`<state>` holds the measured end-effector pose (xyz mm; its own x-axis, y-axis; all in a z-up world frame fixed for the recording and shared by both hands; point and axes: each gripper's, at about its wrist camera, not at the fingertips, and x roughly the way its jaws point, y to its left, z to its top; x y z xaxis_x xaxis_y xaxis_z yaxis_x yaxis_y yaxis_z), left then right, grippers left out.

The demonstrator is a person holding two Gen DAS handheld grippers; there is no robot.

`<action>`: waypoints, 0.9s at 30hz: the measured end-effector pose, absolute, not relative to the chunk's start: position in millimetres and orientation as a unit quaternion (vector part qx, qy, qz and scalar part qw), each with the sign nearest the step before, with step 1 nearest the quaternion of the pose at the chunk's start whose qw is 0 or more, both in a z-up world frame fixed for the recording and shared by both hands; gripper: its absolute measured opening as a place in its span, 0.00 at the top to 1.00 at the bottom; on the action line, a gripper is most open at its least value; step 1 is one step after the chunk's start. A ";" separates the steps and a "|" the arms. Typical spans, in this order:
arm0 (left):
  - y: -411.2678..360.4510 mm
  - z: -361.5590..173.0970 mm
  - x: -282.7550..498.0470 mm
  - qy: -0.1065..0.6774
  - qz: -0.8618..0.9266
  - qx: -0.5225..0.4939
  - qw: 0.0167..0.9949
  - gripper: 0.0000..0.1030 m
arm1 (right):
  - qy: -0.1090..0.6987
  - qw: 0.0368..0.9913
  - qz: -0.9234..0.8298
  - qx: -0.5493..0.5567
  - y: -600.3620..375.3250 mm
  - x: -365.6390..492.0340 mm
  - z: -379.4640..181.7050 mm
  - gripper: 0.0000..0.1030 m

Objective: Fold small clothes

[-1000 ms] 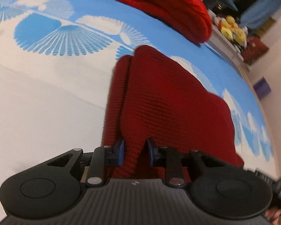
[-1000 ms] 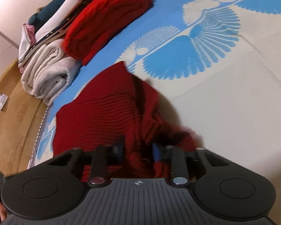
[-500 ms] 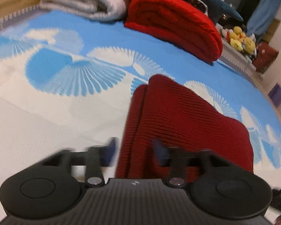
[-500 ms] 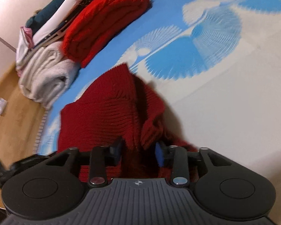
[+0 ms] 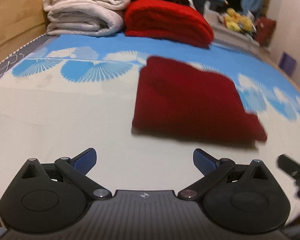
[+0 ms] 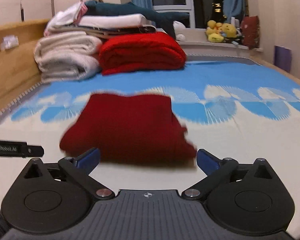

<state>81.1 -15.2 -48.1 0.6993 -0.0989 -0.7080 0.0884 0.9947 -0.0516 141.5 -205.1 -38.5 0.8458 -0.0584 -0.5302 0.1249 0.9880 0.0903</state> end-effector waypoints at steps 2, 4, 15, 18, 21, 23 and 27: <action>-20.5 -55.6 72.0 0.390 -0.053 0.021 0.919 0.00 | 0.302 0.950 -0.060 0.047 -190.9 132.4 -52.4 0.01; -20.8 -58.8 65.3 0.387 -0.071 0.027 0.919 0.00 | 0.318 0.945 -0.056 0.048 -182.7 124.5 -60.3 0.01; 0.0 -68.4 82.9 0.394 -0.052 0.020 0.917 0.03 | 0.323 0.943 -0.065 0.044 -165.7 144.0 -72.8 0.01; 0.0 -69.4 87.9 0.393 -0.053 0.030 0.918 0.03 | 0.324 0.944 -0.063 0.029 -159.9 151.0 -75.2 0.01; -0.5 -70.1 90.8 0.392 -0.050 0.031 0.918 0.03 | 0.326 0.943 -0.062 0.032 -159.9 156.6 -76.0 0.01; -0.6 -69.9 91.2 0.392 -0.052 0.029 0.918 0.03 | 0.330 0.941 -0.059 0.038 -160.4 159.0 -76.7 0.01; -6.3 -69.8 91.1 0.392 -0.059 0.033 0.918 0.03 | 0.330 0.942 -0.051 0.033 -158.4 158.9 -77.1 0.01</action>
